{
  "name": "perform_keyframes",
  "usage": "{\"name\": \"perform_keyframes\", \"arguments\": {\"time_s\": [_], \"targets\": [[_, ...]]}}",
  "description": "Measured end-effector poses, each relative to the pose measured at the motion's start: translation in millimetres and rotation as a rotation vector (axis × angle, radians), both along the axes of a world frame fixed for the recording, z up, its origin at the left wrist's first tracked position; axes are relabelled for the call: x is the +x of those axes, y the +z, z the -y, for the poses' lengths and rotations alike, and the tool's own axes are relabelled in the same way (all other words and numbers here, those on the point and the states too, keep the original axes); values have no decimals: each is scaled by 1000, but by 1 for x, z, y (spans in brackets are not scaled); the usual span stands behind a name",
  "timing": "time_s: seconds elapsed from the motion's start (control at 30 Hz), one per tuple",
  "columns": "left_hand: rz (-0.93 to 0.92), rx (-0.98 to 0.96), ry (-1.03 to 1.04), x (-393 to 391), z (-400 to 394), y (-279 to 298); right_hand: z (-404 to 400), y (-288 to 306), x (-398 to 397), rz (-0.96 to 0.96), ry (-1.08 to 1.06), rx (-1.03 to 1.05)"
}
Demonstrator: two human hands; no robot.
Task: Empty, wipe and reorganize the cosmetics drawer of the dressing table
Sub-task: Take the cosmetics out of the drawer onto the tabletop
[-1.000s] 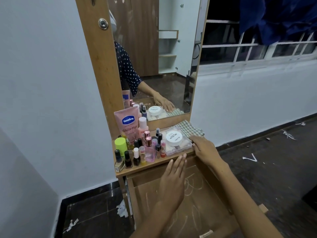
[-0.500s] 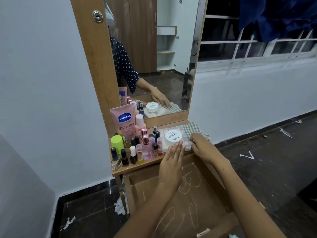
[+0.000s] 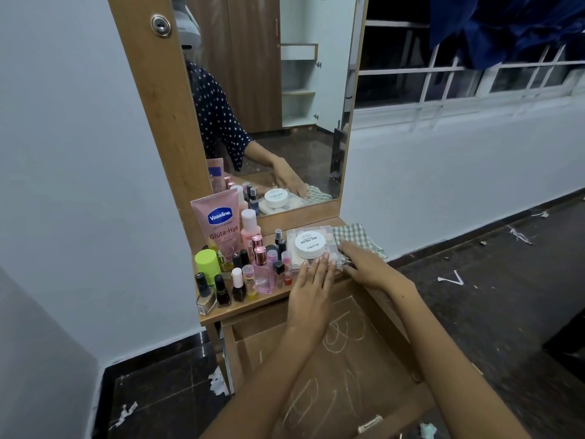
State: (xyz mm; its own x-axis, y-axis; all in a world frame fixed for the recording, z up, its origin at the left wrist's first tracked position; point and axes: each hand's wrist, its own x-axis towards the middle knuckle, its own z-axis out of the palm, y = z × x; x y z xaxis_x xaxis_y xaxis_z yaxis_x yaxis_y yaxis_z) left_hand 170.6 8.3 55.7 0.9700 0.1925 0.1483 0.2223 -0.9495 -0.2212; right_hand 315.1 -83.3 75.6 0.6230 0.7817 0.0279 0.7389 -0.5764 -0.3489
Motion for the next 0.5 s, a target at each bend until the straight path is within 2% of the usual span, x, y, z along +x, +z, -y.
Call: {"name": "perform_keyframes", "arguments": {"time_s": [0.2,0.37,0.43,0.5], "targets": [[-2,-1,-16,0,-1,1,4,-10,-1,58,-50,-68],[-31,-30,1,4,-1,3,6,-8,-10,272,-143,-98],[-35,-39,8,6,-1,5,5,-5,-8,257,-151,-50],[-31,-61,12,8,-2,5,4,-7,-6,154,-96,-49]]}}
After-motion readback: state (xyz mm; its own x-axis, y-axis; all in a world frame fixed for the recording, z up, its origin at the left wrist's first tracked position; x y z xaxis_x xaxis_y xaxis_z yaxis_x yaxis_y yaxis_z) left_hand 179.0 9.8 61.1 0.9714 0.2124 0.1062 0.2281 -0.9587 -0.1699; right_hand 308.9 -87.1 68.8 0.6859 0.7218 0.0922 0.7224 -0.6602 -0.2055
